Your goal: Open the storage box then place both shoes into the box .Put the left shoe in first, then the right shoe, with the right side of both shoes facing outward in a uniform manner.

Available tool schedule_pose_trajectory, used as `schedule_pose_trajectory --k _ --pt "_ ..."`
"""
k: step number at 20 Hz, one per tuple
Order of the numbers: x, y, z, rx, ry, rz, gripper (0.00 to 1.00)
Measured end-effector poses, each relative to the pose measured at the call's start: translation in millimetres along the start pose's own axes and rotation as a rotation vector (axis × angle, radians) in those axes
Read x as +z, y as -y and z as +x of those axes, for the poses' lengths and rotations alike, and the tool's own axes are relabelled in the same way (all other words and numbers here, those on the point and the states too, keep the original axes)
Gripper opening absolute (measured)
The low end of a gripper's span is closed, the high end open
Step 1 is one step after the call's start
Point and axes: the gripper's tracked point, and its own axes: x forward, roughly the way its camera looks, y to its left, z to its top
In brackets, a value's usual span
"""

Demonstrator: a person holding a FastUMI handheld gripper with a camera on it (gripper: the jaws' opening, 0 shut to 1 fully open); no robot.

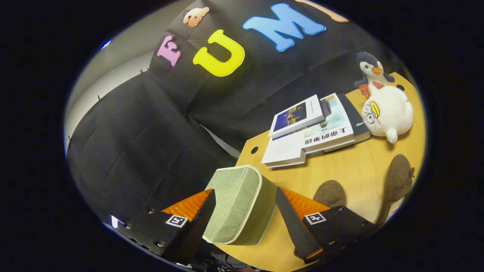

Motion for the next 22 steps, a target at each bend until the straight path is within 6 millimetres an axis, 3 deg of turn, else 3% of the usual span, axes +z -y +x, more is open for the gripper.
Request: schedule_pose_trajectory --k 5,11,15,19,22 --pt "-41 11 46 0.115 -0.145 0.156 0.96" --pt "-71 18 72 0.266 -0.239 0.339 0.96" --pt "-80 18 83 0.315 -0.264 0.390 0.96" --pt "-86 0 95 0.385 -0.293 0.392 0.96" --pt "-86 -7 98 0.401 -0.322 0.458 0.85"
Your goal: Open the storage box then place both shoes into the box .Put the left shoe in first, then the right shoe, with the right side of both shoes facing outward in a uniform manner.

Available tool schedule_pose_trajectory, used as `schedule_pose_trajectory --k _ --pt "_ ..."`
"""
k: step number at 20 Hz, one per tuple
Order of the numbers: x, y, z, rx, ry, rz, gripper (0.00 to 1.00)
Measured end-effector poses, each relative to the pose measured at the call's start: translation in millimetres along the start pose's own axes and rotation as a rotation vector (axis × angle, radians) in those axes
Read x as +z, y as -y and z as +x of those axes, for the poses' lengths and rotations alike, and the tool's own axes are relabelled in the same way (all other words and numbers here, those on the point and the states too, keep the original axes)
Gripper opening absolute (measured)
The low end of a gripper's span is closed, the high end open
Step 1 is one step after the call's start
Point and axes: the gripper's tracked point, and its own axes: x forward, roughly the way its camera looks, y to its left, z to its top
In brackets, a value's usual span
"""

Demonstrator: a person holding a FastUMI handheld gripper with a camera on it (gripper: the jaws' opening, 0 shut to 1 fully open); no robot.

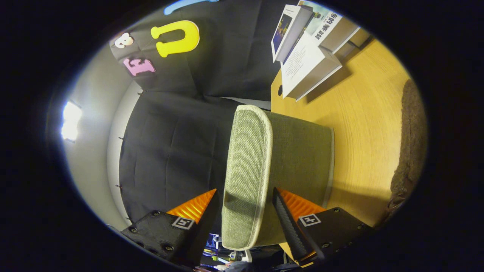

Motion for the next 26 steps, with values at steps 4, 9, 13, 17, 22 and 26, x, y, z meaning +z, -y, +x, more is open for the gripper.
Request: schedule_pose_trajectory --k 4,9,13,17,22,26 --pt "17 -10 -10 0.021 0.068 0.062 0.31" --pt "13 -36 -19 0.036 0.037 0.040 0.03" --pt "17 -71 -17 0.040 0.043 -0.013 0.03" --pt "22 -104 -5 0.006 0.035 -0.106 0.03" --pt "20 -152 26 -0.033 0.033 -0.258 0.04" --pt "7 -182 65 -0.072 -0.007 -0.414 0.08"
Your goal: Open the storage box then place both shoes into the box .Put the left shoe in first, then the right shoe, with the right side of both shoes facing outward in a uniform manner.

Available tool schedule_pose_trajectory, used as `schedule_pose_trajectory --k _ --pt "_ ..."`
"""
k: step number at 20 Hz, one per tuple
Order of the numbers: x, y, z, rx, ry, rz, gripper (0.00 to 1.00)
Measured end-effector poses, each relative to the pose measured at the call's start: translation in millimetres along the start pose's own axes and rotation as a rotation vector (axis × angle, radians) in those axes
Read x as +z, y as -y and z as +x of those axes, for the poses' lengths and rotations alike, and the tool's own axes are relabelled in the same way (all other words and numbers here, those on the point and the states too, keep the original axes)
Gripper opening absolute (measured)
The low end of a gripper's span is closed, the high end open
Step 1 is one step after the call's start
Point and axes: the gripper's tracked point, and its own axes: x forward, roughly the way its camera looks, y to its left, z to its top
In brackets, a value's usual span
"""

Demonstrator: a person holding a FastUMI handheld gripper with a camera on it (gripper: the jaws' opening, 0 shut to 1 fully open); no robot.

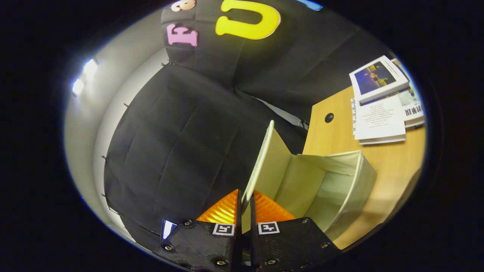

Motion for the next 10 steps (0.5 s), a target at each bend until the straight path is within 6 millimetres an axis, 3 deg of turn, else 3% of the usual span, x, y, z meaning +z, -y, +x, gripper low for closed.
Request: schedule_pose_trajectory --k 10 --pt "-16 -40 99 -0.028 -0.103 -0.106 0.10"
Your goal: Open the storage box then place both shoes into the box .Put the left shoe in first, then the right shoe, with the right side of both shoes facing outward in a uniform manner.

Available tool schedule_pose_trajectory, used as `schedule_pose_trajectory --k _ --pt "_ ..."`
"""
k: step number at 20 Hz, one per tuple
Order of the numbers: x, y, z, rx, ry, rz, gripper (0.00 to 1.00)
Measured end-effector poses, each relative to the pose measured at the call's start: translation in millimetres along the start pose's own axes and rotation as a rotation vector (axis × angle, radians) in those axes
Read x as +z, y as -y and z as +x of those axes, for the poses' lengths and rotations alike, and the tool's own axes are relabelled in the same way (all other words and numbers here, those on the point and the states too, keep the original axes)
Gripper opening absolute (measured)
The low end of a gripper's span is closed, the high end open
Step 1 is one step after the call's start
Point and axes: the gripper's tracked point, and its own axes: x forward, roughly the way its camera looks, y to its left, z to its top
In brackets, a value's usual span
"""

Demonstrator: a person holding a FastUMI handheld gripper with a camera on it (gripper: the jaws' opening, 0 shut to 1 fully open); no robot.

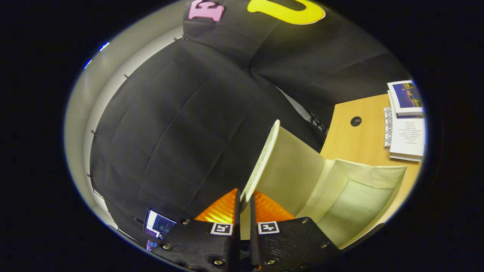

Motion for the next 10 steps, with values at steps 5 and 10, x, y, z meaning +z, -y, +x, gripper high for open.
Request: schedule_pose_trajectory --k 5,10 --pt "-1 -4 39 -0.003 -0.033 0.005 0.13" --pt "-4 4 50 -0.040 -0.040 -0.057 0.48"
